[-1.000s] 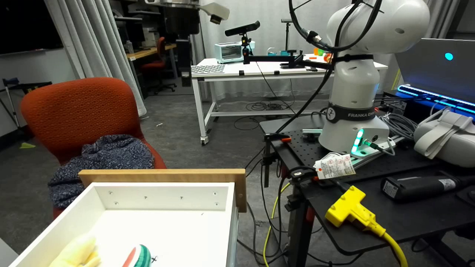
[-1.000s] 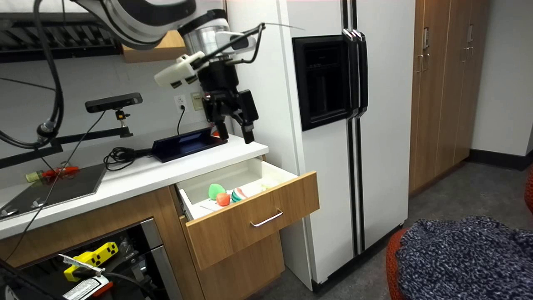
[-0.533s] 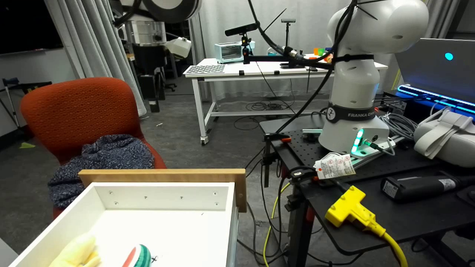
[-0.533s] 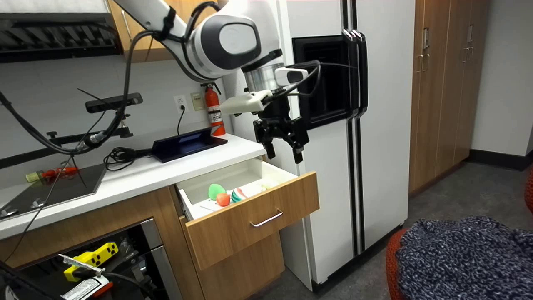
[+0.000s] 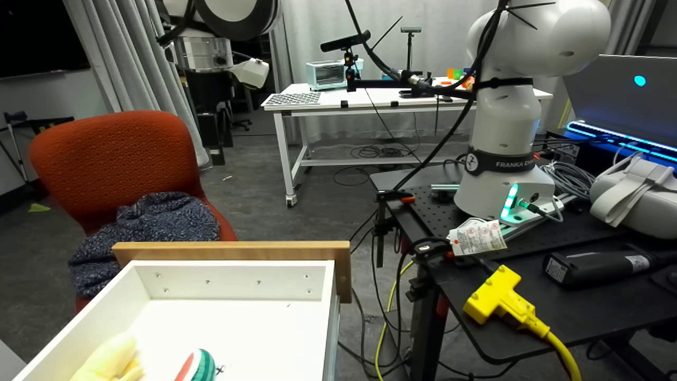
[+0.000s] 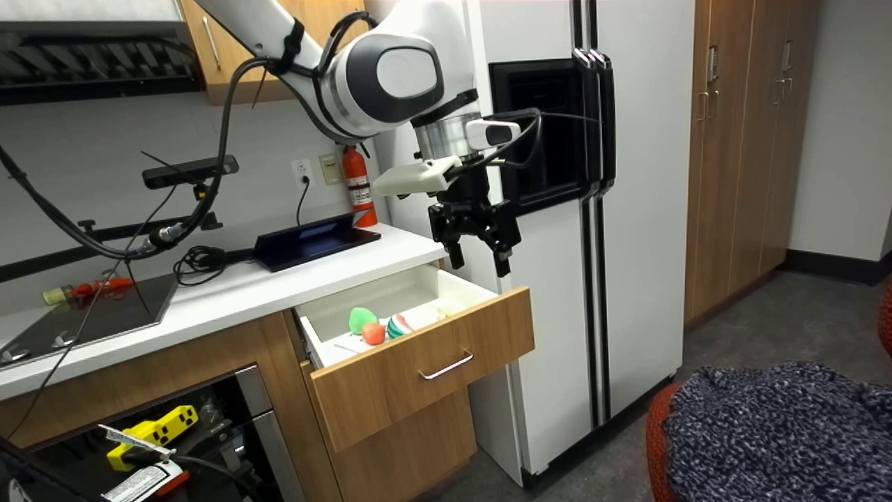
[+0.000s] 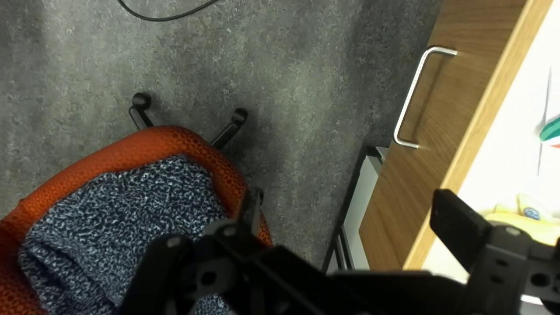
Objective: Close the drawer
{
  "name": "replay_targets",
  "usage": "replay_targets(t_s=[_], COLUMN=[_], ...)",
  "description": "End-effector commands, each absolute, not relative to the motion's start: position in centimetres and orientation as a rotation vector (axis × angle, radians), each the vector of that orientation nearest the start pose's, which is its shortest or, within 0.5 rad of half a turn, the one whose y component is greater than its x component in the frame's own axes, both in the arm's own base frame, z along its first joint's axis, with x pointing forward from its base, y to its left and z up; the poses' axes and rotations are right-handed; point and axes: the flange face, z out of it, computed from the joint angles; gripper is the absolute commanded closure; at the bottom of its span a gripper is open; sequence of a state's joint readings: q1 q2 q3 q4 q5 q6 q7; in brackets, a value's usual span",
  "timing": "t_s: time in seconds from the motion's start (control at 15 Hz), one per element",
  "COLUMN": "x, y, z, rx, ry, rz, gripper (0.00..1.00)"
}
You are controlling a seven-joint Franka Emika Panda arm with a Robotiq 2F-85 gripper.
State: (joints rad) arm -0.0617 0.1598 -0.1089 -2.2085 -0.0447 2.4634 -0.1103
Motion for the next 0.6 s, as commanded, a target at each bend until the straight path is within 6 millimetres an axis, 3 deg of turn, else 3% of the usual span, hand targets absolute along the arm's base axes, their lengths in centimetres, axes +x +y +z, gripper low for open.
replay_targets(t_s=[0.0, 0.2, 0.53], x=[55.9, 57.5, 60.9], y=[-9.4, -9.0, -10.0], z=[29.4, 26.0, 21.5], rx=[-3.176, -3.143, -3.141], ry=[0.027, 0.04, 0.032], rz=[-0.139, -0.13, -0.121], gripper=[0.0, 0.0, 0.0])
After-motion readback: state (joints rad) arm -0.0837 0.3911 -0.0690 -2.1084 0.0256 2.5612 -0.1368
